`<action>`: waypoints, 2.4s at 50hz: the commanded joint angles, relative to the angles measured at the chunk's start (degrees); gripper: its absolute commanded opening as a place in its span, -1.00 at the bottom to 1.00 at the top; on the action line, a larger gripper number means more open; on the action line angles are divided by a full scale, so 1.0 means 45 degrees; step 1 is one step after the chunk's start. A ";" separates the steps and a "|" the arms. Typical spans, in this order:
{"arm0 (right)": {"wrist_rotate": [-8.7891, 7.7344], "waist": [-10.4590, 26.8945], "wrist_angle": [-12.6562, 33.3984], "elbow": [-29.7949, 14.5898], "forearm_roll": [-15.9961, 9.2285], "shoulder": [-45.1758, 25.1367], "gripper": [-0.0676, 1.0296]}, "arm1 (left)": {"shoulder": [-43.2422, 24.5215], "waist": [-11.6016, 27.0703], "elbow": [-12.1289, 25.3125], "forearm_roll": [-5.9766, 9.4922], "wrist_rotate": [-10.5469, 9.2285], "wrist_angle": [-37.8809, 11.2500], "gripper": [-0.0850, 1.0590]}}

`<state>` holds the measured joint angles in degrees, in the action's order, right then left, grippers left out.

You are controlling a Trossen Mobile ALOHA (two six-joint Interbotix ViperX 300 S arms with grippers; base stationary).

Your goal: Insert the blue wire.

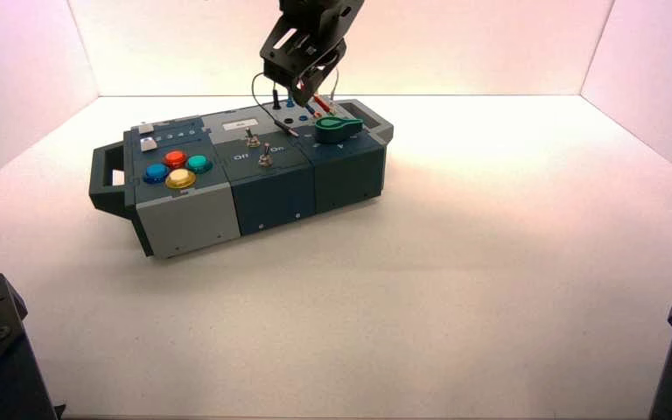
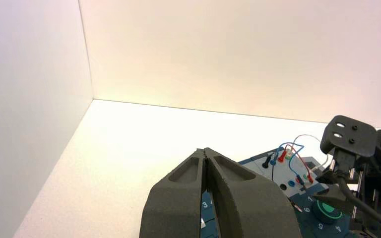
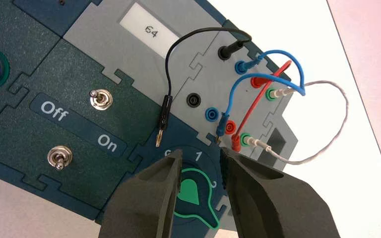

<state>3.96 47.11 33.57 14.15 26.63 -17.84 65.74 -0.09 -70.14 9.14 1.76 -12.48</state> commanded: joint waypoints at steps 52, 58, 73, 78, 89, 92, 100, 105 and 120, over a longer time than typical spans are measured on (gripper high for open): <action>0.0918 -0.0020 0.0449 -0.1152 0.0078 -0.0430 -0.07 | -0.0469 0.0078 -0.0098 -0.0020 0.0039 0.1055 -0.91; 0.0937 -0.0020 0.0566 -0.1211 0.0098 -0.0645 -0.07 | -0.0469 0.0254 -0.0137 -0.0039 0.0059 0.1230 -0.91; 0.0937 -0.0273 0.0645 -0.1484 0.0098 -0.0898 -0.07 | -0.0488 0.0313 -0.0176 -0.0039 0.0059 0.1270 -0.91; 0.0918 -0.0352 0.0645 -0.1660 0.0098 -0.0918 -0.07 | -0.0488 0.0293 -0.0176 -0.0039 0.0059 0.1250 -0.91; 0.0898 -0.0410 0.0664 -0.1836 0.0098 -0.0996 -0.07 | -0.0488 0.0293 -0.0176 -0.0039 0.0059 0.1289 -0.91; 0.0879 -0.0430 0.0664 -0.1895 0.0098 -0.1035 -0.07 | -0.0488 0.0293 -0.0195 -0.0039 0.0059 0.1328 -0.91; 0.0879 -0.0430 0.0742 -0.2090 0.0098 -0.1172 -0.07 | -0.0488 0.0293 -0.0195 -0.0039 0.0059 0.1348 -0.91; 0.0879 -0.0430 0.0859 -0.2266 0.0098 -0.1289 -0.07 | -0.0488 0.0293 -0.0195 -0.0039 0.0059 0.1387 -0.91; 0.0859 -0.0430 0.1172 -0.2891 0.0098 -0.1777 -0.07 | -0.0469 0.0313 -0.0195 -0.0039 0.0059 0.1445 -0.91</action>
<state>7.65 45.53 38.50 3.43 26.81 -26.63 63.90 0.97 -71.81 9.05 1.85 -6.77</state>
